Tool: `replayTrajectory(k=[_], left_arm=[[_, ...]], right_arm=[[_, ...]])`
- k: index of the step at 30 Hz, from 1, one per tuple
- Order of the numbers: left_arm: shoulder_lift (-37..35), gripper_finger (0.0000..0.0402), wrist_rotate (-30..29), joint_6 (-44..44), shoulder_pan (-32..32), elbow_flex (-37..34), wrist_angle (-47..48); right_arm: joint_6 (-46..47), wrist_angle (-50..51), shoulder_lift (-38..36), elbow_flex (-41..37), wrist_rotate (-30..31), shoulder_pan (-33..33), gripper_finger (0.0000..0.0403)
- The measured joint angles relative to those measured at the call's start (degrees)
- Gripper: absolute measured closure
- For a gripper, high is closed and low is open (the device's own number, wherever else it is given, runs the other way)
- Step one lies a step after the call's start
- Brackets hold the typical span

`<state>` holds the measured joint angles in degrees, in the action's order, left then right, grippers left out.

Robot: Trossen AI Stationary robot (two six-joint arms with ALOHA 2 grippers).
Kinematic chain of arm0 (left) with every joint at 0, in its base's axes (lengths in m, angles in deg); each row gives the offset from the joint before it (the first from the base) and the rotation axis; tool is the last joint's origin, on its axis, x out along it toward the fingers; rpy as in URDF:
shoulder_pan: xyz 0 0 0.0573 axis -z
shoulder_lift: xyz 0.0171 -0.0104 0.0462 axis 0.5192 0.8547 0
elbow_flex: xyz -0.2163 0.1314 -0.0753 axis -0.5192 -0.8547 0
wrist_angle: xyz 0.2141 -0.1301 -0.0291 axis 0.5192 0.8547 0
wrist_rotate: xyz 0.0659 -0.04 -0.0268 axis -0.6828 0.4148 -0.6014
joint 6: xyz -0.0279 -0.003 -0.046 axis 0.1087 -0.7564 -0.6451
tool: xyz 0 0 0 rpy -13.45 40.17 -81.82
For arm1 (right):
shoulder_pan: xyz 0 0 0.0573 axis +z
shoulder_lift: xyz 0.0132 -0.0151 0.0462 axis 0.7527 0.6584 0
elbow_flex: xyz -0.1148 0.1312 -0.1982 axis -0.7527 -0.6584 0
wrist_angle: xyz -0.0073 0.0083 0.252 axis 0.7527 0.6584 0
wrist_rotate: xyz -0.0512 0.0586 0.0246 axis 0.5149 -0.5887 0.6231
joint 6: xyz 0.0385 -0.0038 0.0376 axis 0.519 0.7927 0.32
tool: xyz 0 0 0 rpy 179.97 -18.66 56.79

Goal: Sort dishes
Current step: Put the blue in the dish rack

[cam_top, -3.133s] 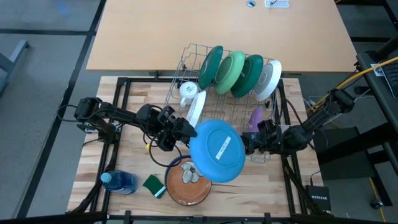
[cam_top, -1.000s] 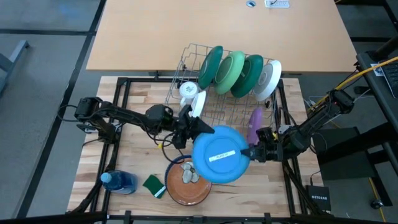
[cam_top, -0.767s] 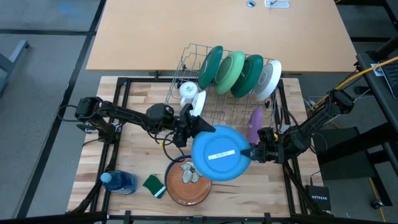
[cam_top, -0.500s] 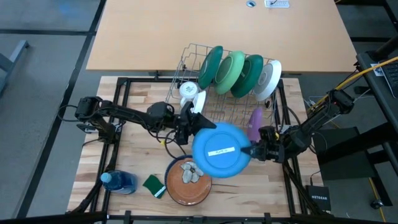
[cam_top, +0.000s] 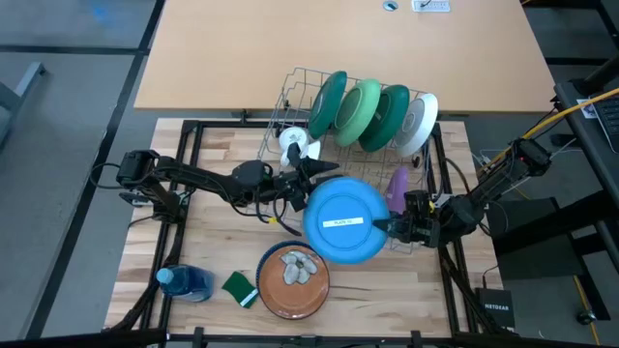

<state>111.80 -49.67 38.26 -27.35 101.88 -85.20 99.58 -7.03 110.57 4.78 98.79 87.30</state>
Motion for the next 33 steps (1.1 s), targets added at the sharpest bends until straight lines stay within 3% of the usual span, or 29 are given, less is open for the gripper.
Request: replayTrajectory(k=[8,13,19,26,33], left_arm=[[-0.21,0.0261,-14.49,-5.88,1.02,0.02,1.02],[-0.24,0.0261,-21.80,-6.92,1.49,0.02,1.85],[-0.24,0.0261,-24.13,-13.47,2.14,0.02,5.88],[-0.31,0.0261,-24.26,-24.87,3.59,0.02,14.61],[-0.31,0.0261,-24.26,-29.85,4.92,0.02,20.75]], right_arm=[[-5.49,0.87,-4.61,-0.01,-1.72,0.11,0.0366],[-7.65,10.65,-10.53,-0.01,-2.40,0.11,0.0366],[-10.55,25.45,-20.70,-0.01,1.47,0.13,0.0366],[-18.19,35.15,-32.22,0.02,6.39,0.13,0.0376],[-18.02,44.37,-39.22,0.06,11.84,0.17,0.0375]])
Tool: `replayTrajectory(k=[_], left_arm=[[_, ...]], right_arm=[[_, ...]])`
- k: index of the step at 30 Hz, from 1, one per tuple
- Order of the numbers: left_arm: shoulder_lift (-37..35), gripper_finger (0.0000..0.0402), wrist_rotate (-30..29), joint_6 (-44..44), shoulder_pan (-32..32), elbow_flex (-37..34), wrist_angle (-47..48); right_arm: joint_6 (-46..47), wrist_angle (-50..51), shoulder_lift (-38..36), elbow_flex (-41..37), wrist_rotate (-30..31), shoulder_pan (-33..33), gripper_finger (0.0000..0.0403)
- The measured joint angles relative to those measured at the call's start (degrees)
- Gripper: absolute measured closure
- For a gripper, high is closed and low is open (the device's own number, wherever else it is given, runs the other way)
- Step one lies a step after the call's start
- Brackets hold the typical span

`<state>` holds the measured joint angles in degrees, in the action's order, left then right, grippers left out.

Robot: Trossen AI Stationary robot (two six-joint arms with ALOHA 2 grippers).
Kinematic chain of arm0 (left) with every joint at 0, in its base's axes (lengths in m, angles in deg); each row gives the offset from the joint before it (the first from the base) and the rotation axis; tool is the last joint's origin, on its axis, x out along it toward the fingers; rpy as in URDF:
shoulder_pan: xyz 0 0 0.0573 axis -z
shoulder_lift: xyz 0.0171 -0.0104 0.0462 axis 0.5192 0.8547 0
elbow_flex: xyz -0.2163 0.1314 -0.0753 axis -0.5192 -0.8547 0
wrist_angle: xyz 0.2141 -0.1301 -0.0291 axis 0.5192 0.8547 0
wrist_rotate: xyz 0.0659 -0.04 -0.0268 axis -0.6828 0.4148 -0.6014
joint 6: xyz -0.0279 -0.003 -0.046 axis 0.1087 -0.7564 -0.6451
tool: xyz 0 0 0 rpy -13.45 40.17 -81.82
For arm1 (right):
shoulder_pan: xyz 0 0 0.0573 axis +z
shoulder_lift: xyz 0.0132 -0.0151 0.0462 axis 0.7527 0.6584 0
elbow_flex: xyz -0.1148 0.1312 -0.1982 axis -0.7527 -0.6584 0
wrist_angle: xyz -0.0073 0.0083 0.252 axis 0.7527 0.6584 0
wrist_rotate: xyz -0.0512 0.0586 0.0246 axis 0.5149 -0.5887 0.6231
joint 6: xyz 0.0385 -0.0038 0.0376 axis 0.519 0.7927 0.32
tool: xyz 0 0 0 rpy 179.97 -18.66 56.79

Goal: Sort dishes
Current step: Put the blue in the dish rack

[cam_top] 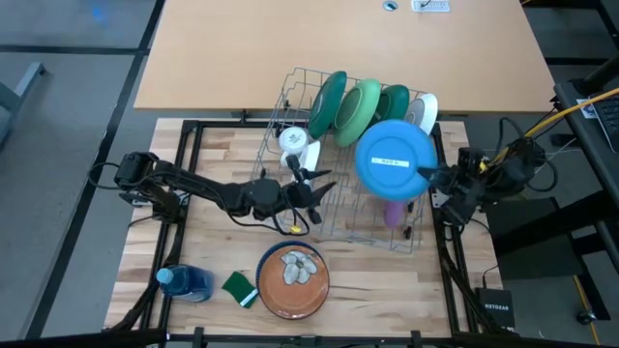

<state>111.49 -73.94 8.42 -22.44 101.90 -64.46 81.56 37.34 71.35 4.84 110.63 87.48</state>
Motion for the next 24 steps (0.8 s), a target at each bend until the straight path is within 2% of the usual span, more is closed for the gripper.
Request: replayTrajectory(k=[6,12,19,24], left_arm=[[0.00,0.0261,0.00,-3.01,1.03,0.00,-0.07],[0.00,0.0261,0.02,-3.08,1.34,0.00,-0.07],[0.00,0.0261,0.00,-3.08,1.29,0.00,-0.06],[0.00,0.0261,0.00,-3.08,1.29,0.00,-0.07]], right_arm=[[0.36,3.27,-1.77,0.51,2.23,0.00,0.0379],[0.45,18.04,-0.82,10.28,3.16,0.00,0.0379],[1.17,39.34,7.54,25.30,6.86,0.00,0.0379],[10.81,51.45,16.33,30.21,6.63,0.00,0.0379]])
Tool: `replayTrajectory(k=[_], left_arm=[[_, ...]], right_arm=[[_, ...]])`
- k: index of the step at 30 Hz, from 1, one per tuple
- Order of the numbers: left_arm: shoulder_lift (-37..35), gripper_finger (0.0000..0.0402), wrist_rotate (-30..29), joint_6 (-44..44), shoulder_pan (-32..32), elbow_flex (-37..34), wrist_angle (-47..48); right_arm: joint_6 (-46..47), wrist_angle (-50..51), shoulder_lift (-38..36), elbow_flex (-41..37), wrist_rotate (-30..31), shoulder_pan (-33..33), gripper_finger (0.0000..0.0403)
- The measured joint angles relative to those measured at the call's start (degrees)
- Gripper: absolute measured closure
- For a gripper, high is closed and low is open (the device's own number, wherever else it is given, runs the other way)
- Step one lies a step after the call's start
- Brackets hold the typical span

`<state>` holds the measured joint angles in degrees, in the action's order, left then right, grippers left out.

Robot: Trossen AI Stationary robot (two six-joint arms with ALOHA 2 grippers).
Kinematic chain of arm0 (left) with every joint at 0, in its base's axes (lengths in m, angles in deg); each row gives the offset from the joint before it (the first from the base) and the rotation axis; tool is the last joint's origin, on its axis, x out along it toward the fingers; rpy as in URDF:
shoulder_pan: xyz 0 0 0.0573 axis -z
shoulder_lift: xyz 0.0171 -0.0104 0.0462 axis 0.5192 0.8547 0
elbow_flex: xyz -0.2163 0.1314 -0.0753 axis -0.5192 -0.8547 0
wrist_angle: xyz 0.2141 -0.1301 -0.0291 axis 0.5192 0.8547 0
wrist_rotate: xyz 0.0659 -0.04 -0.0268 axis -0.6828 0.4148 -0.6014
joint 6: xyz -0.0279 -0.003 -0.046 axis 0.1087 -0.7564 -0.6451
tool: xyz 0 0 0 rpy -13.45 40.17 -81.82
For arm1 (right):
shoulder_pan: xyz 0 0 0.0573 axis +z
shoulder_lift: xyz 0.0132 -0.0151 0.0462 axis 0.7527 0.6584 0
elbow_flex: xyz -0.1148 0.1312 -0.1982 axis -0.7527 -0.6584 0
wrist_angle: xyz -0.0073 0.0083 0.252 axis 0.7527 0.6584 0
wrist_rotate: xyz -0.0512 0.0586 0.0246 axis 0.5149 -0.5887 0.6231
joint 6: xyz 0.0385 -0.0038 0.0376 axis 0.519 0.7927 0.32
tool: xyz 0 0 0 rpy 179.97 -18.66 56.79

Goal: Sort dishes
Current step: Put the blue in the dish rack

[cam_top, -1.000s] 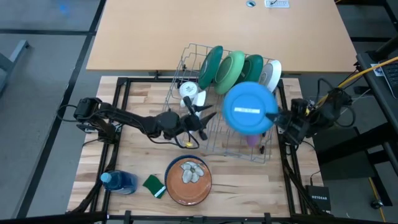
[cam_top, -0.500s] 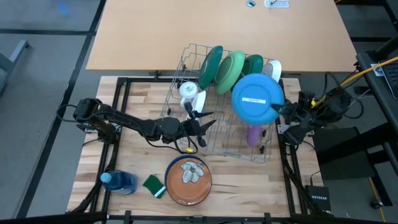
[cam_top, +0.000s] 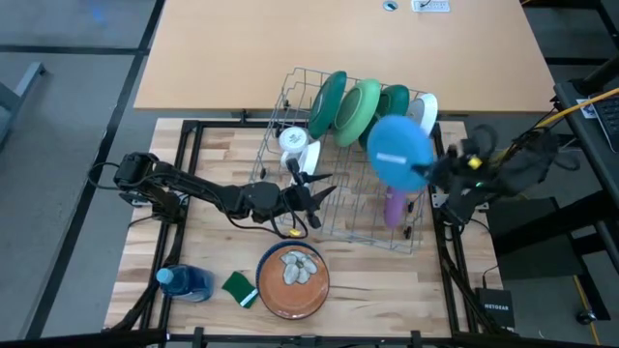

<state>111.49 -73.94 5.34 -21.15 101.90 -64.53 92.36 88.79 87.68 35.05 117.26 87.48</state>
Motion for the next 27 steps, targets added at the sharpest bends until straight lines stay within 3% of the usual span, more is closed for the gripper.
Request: replayTrajectory(k=[5,10,19,24,27], left_arm=[[0.00,0.0261,0.00,-0.02,-0.02,0.00,0.00],[0.00,0.0261,0.00,-0.62,-0.02,-0.01,-0.02],[0.00,0.0261,0.00,-4.42,-0.04,-0.02,0.02],[0.00,0.0261,0.00,-4.49,-0.04,-0.02,0.04],[0.00,0.0261,0.00,-4.50,-0.04,-0.02,0.18]], right_arm=[[10.51,1.32,7.43,0.13,-2.65,0.00,0.0378],[21.82,-0.06,12.68,0.13,-0.38,-0.02,0.0379],[39.79,0.07,14.41,0.15,4.25,-0.07,0.0380],[47.98,1.70,14.02,0.17,3.07,-0.07,0.0380],[54.77,8.04,13.93,0.59,1.26,-0.19,0.0380]])
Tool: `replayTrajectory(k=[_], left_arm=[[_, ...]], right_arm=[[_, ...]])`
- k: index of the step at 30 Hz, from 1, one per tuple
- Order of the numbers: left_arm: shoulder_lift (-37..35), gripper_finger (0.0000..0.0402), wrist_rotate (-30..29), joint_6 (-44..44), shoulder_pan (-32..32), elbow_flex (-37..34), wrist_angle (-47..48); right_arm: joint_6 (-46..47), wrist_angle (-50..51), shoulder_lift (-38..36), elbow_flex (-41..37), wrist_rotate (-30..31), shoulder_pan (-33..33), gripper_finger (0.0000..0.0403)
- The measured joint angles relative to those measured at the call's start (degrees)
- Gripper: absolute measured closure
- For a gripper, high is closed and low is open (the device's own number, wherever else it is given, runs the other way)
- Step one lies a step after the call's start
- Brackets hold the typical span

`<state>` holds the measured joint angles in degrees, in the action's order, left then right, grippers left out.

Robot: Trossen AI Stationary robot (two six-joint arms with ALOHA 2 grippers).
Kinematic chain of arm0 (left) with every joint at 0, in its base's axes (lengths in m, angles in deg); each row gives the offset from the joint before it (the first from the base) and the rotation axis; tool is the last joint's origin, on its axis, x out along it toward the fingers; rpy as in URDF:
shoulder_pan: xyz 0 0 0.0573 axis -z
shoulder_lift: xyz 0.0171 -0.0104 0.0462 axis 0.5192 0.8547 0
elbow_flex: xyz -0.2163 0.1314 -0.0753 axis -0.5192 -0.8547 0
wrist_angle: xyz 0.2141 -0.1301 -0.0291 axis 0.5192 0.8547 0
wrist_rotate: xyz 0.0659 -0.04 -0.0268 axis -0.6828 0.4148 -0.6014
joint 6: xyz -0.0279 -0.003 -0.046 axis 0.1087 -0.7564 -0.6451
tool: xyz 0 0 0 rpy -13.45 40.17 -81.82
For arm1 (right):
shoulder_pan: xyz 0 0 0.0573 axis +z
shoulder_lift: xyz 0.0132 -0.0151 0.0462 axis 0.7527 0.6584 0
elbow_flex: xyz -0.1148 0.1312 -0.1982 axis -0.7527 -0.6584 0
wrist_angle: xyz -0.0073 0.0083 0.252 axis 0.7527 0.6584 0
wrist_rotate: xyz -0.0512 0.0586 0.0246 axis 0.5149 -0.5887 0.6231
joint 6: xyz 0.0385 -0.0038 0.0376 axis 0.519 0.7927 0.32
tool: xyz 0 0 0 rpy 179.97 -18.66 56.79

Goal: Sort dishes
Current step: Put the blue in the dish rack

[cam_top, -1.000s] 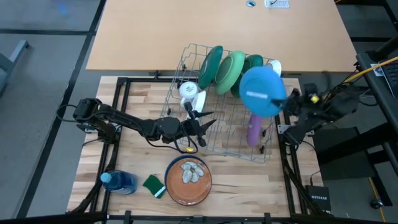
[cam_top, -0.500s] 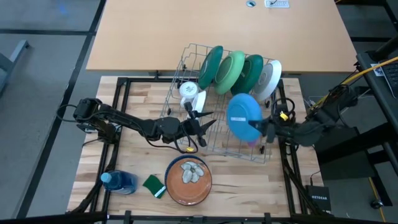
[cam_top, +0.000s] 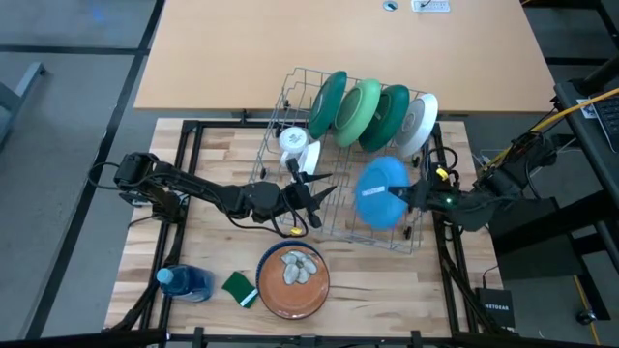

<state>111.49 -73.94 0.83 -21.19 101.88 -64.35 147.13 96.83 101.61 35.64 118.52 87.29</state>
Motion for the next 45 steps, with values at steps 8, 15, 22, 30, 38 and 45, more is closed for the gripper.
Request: replayTrajectory(k=[8,15,22,30,38,45], left_arm=[[0.00,0.0261,0.00,-1.58,0.02,-0.04,2.04],[0.02,0.0261,0.00,-1.76,-0.02,-0.04,2.84],[0.02,0.0261,0.00,-1.75,0.00,-0.04,2.90],[0.02,0.0261,0.00,-1.74,0.00,-0.04,2.90],[0.02,0.0261,0.00,-1.73,0.00,-0.04,2.90],[0.02,0.0261,0.00,-1.73,0.00,-0.04,2.90]], right_arm=[[12.80,22.83,2.07,7.97,-7.24,-3.73,0.0380],[11.80,25.17,2.95,10.44,-10.23,-9.13,0.0379],[10.93,25.03,5.88,10.42,-16.51,-13.30,0.0378],[10.94,23.13,6.95,10.40,-17.95,-14.26,0.0378],[9.29,18.98,6.95,10.40,-16.75,-14.13,0.0378],[9.28,20.63,9.31,10.37,-15.79,-14.13,0.0378]])
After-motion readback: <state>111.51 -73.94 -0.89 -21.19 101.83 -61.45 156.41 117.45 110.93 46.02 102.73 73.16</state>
